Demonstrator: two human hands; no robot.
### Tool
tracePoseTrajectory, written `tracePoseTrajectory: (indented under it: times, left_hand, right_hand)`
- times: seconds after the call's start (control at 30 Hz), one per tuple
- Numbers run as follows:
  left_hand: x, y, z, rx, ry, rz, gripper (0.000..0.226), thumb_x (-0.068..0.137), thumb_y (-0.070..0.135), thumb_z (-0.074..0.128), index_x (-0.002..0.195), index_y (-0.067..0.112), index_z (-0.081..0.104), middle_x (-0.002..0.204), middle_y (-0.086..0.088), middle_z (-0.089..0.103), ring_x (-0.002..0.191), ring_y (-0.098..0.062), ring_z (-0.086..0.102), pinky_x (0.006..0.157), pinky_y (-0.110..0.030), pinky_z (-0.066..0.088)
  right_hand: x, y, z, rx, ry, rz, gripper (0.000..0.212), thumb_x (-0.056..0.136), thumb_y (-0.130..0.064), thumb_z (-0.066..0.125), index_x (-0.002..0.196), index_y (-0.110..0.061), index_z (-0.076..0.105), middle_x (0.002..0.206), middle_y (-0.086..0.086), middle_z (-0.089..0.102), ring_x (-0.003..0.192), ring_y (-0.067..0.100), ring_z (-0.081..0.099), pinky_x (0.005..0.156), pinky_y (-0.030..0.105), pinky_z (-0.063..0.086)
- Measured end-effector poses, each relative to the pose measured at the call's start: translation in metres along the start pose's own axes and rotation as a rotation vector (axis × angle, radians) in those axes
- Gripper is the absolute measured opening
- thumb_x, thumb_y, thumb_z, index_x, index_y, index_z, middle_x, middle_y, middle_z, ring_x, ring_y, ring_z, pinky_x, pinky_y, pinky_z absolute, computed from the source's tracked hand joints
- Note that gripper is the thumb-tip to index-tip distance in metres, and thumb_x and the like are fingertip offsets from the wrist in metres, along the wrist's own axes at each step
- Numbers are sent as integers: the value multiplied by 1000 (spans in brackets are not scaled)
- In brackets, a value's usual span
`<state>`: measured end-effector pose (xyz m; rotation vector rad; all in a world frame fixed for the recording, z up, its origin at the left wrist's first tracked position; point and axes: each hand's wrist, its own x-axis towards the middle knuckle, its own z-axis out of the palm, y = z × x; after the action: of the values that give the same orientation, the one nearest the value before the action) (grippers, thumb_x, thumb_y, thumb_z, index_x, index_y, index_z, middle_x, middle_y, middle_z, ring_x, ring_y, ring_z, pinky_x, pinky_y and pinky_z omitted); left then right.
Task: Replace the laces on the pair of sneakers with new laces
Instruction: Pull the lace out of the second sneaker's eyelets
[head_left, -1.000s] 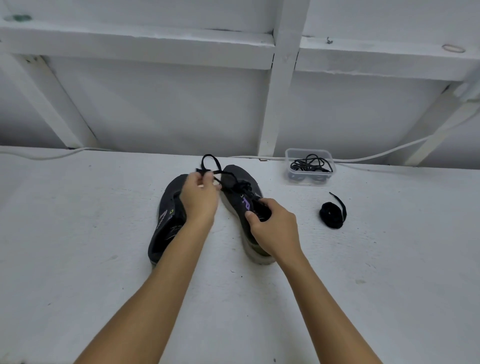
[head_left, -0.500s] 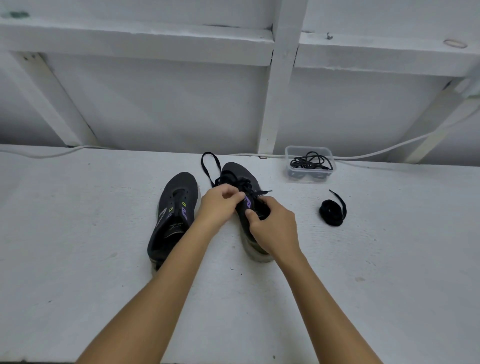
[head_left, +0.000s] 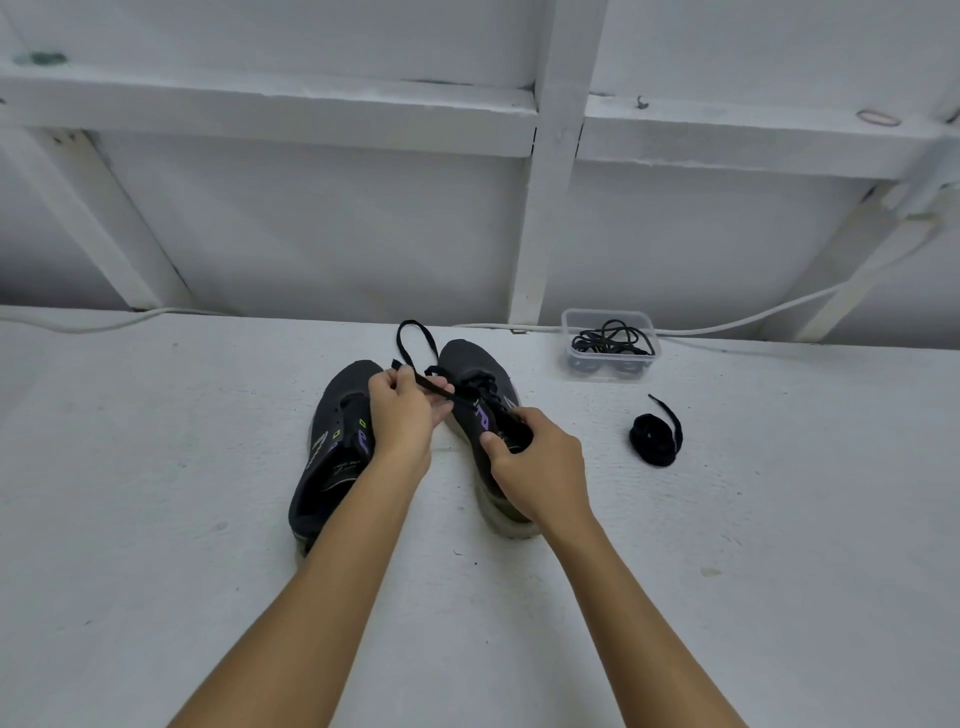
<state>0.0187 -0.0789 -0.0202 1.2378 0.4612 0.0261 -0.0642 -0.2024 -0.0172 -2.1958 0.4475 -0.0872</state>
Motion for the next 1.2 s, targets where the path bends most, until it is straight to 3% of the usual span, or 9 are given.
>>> tracePoseTrajectory:
  times: [0.23,0.37,0.5,0.63,0.77,0.97,1.1,1.2]
  left_hand:
    - [3,0,-2,5,-83,-57,19,107,25,41,114,8,46,92,-11,66,85,-19,69,73,-30,60]
    - [-2,-14,-8,294,-240,-109,30,100,34,59,119,11,59,108,-4,69,101,-15,67,83,-33,58]
    - [-6,-23,-12,498,-323,-34,14,93,30,70,105,25,68,106,9,69,102,-9,65,94,-34,55]
    - [-4,-20,-8,629,-317,47,11,95,31,65,104,26,69,94,11,67,84,-10,59,80,-27,49]
    - [-1,-22,-10,627,-313,39,11,100,31,57,98,26,67,96,5,68,79,-11,57,72,-27,46]
    - [1,-25,-13,611,-327,41,16,101,31,55,98,22,67,93,3,69,68,-9,51,63,-27,40]
    - [-2,-25,-12,619,-321,71,13,101,28,57,97,21,67,96,4,69,87,-12,61,71,-24,44]
    - [-4,-24,-10,628,-318,88,13,101,28,57,102,19,67,97,7,67,90,-8,61,71,-19,44]
  right_hand:
    - [2,-4,-2,47,-16,-7,41,92,-46,66,127,-25,62,110,-12,68,99,6,57,82,18,40]
    - [14,-6,-17,122,-79,44,21,96,-40,60,114,-33,68,98,-17,66,99,8,62,83,23,47]
    - [29,-8,-25,29,-128,9,25,93,-22,59,110,-34,73,103,-8,71,93,9,64,82,24,51]
    - [36,-13,-26,-141,-177,-66,30,93,-17,59,113,-31,75,107,-7,72,90,10,62,80,20,46]
    - [48,-17,-22,-333,-214,-115,28,93,-33,66,120,-37,73,119,-8,72,107,17,65,86,26,51]
    - [62,-19,-7,-468,-197,-206,20,95,-35,66,112,-37,76,113,-4,67,104,24,64,74,28,43]
    - [66,-11,-6,-467,-249,-274,19,99,-32,59,107,-28,76,99,-3,48,99,25,60,74,29,42]
    - [69,-6,-6,-415,-274,-294,20,100,-27,57,102,-22,75,97,-2,47,95,26,60,77,33,47]
